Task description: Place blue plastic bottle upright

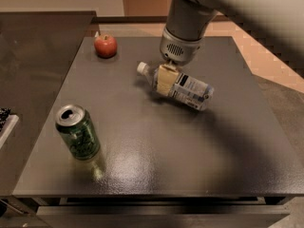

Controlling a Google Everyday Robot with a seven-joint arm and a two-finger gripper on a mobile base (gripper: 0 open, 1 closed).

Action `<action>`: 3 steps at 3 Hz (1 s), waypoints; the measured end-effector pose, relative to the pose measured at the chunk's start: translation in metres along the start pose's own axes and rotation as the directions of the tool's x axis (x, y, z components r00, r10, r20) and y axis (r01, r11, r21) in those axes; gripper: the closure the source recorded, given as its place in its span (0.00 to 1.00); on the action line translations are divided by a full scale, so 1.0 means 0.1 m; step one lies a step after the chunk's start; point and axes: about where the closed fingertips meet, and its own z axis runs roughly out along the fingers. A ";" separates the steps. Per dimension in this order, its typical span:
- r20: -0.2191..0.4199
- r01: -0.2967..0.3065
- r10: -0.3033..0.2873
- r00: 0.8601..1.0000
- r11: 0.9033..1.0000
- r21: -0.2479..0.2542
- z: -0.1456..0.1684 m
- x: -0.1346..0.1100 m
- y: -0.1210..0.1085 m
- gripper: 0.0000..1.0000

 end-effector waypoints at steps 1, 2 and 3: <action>0.142 0.096 -0.098 0.985 0.995 0.020 -0.22 -0.09 -0.08 1.00; 0.279 0.152 -0.160 0.947 0.987 0.048 -0.40 -0.15 -0.17 1.00; 0.421 0.174 -0.187 0.887 0.982 0.069 -0.53 -0.21 -0.25 1.00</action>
Offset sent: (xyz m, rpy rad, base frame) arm 0.0264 -0.0063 0.0724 0.3858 -0.2816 0.2331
